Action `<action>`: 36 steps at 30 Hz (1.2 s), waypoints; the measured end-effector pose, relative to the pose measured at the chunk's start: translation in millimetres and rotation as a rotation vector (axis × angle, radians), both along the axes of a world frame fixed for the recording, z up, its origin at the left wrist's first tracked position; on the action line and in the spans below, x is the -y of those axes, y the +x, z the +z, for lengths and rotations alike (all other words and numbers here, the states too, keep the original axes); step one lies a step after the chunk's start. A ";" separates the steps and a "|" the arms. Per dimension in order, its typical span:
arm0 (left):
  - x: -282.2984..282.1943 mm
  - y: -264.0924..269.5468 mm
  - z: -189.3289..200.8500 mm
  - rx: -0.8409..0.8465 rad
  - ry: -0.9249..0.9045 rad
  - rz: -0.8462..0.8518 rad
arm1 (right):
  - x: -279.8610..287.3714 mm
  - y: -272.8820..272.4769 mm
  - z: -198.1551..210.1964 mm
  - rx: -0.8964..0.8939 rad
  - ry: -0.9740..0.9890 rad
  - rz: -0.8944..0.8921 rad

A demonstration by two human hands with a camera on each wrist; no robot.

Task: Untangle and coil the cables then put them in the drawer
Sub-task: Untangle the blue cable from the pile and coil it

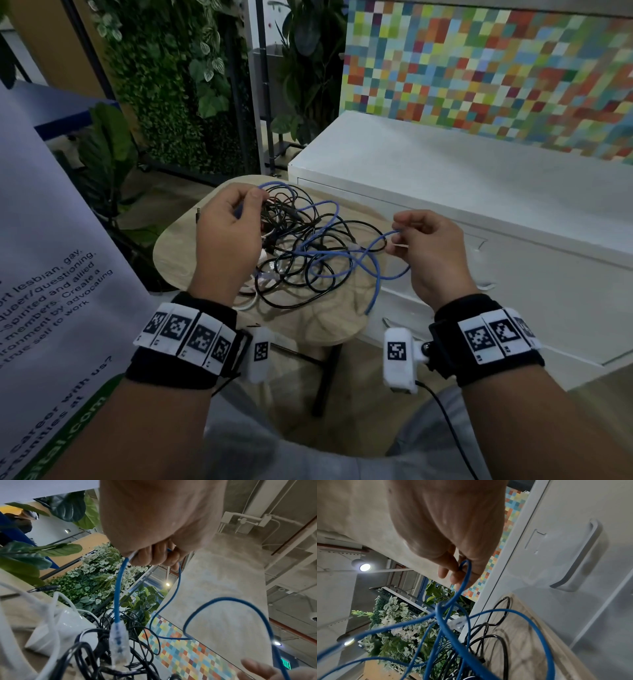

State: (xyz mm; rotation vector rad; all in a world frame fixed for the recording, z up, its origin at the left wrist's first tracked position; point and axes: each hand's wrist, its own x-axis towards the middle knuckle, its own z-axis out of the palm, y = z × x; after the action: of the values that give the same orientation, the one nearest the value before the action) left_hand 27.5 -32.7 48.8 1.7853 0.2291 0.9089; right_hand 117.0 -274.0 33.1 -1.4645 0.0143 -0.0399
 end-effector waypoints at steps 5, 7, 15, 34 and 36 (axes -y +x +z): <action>7.9 -5.3 16.5 0.028 -0.001 -0.073 | -11.2 -10.2 5.7 0.142 -0.460 0.128; 15.5 -5.1 20.9 -0.004 0.068 -0.149 | -21.3 -19.9 13.2 0.268 -0.541 0.200; 26.7 -7.5 30.4 -0.105 0.214 -0.357 | -60.2 -23.9 30.7 0.327 -0.365 0.317; -1.2 -5.3 20.2 -0.060 -0.523 -0.392 | -17.6 -6.9 23.9 0.273 -0.391 0.324; -14.5 -6.4 24.7 -0.012 -0.602 -0.297 | -6.7 -2.0 18.5 0.257 -0.443 0.310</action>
State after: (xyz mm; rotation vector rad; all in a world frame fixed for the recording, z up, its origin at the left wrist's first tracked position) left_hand 21.2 -18.2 73.5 1.2225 0.2105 0.5390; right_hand 115.0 -267.3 51.5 -1.8789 -0.4553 0.0239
